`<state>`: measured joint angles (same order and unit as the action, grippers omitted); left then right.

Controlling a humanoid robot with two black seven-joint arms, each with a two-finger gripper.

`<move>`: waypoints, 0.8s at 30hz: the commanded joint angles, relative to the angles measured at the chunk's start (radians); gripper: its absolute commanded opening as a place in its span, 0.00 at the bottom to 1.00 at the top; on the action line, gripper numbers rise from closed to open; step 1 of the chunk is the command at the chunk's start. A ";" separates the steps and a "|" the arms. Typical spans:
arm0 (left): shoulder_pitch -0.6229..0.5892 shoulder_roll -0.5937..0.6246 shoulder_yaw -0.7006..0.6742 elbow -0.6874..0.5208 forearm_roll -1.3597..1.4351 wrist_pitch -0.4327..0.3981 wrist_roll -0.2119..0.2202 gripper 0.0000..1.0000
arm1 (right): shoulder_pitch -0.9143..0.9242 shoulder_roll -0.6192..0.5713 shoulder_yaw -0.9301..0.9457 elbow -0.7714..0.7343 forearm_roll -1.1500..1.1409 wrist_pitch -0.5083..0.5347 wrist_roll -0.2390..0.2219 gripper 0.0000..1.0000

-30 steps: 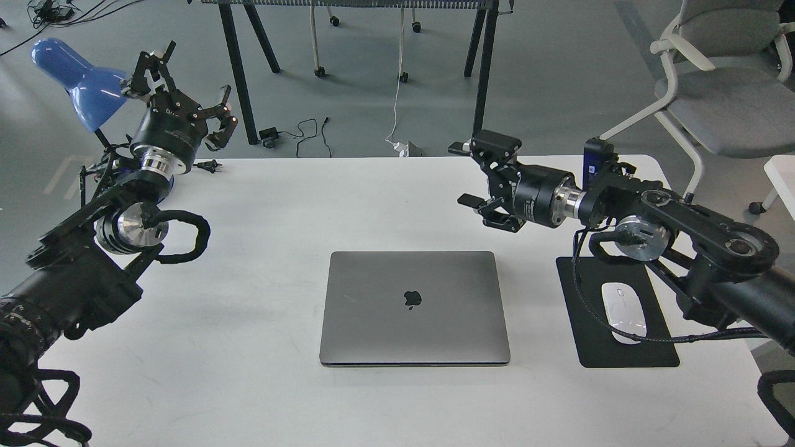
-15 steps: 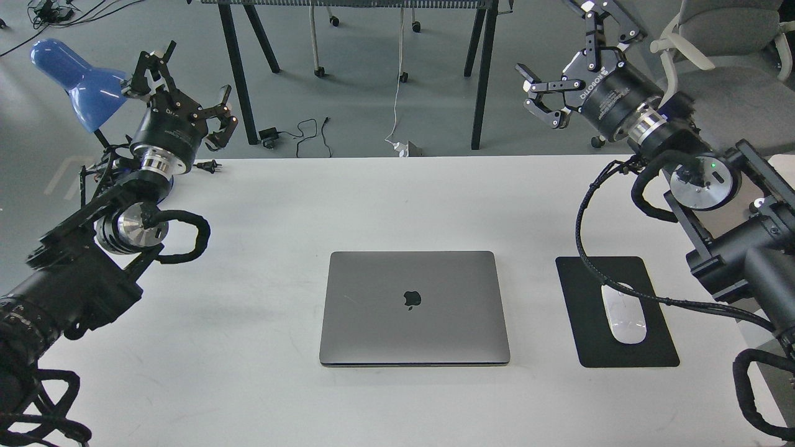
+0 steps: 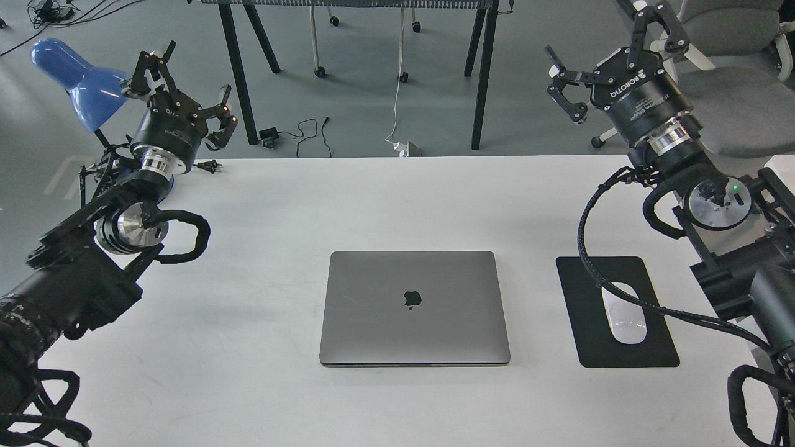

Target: Close notebook with right arm

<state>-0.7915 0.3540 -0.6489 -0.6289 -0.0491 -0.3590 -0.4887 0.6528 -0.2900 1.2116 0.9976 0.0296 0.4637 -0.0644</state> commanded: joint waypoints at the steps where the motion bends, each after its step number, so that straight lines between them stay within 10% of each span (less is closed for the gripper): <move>1: 0.000 -0.001 0.000 0.000 0.000 0.000 0.000 1.00 | -0.005 -0.001 -0.015 -0.002 -0.002 -0.025 -0.002 1.00; 24: 0.000 0.000 0.000 0.000 0.000 0.000 0.000 1.00 | -0.039 -0.003 -0.032 -0.007 -0.010 -0.007 0.000 1.00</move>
<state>-0.7915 0.3535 -0.6489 -0.6289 -0.0490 -0.3590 -0.4887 0.6163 -0.2950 1.1797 0.9945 0.0214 0.4570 -0.0639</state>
